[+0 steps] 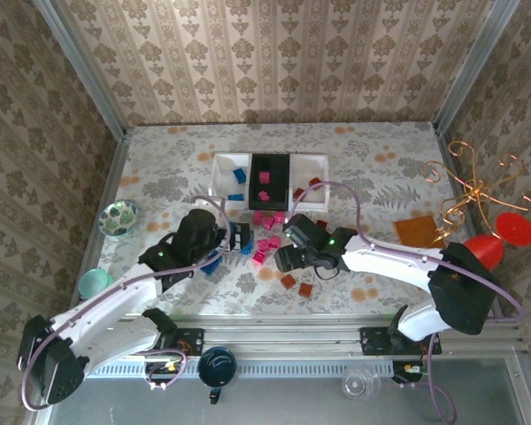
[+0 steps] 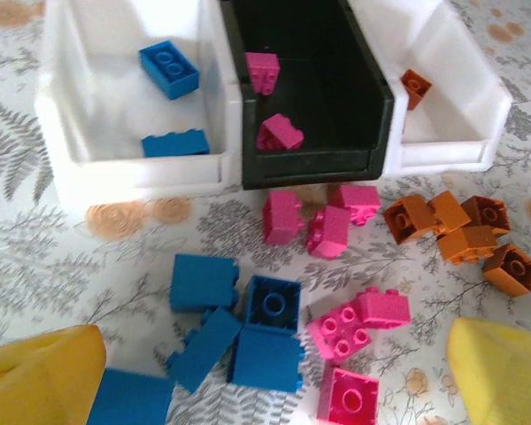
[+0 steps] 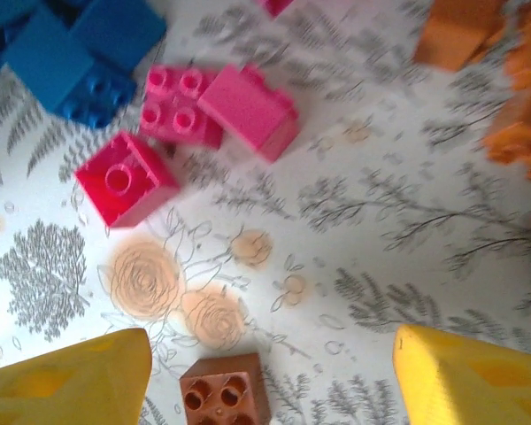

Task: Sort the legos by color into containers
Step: Pick up the lego from the bottom-center of the table.

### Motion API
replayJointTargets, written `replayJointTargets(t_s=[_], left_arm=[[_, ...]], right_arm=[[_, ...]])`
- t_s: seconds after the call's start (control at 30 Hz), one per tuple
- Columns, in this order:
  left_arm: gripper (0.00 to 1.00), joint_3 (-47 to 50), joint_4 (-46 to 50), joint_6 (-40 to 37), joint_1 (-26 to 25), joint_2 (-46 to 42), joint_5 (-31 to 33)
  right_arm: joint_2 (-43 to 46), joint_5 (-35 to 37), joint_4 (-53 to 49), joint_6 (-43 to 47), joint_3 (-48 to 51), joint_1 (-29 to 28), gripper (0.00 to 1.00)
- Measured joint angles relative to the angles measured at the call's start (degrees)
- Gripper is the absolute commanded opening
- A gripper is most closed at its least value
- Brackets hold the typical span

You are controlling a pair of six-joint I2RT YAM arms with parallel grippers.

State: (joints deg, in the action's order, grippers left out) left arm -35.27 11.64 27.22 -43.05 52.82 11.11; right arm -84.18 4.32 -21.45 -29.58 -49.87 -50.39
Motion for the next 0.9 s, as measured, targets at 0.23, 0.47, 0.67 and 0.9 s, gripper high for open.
replayJointTargets(t_s=[0.23,0.47,0.67,0.9], left_arm=[[1.00,0.59,2.73,0.87,0.00,-1.84,2.34],[1.00,0.81,3.02,1.09,0.02,-1.84,3.34],[1.00,0.81,3.04,1.11,0.39,-1.86,3.78],[1.00,0.83,3.06,1.11,0.76,-2.01,3.87]], right_arm=[[-8.55,0.50,-3.13,2.60,-2.27,-5.14,0.65],[-11.76,3.58,-5.77,3.23,-4.02,-8.26,0.46],[-12.52,4.68,-5.90,4.00,-4.15,-9.14,0.29],[-6.54,4.66,-4.87,4.42,-4.22,-4.57,0.25]])
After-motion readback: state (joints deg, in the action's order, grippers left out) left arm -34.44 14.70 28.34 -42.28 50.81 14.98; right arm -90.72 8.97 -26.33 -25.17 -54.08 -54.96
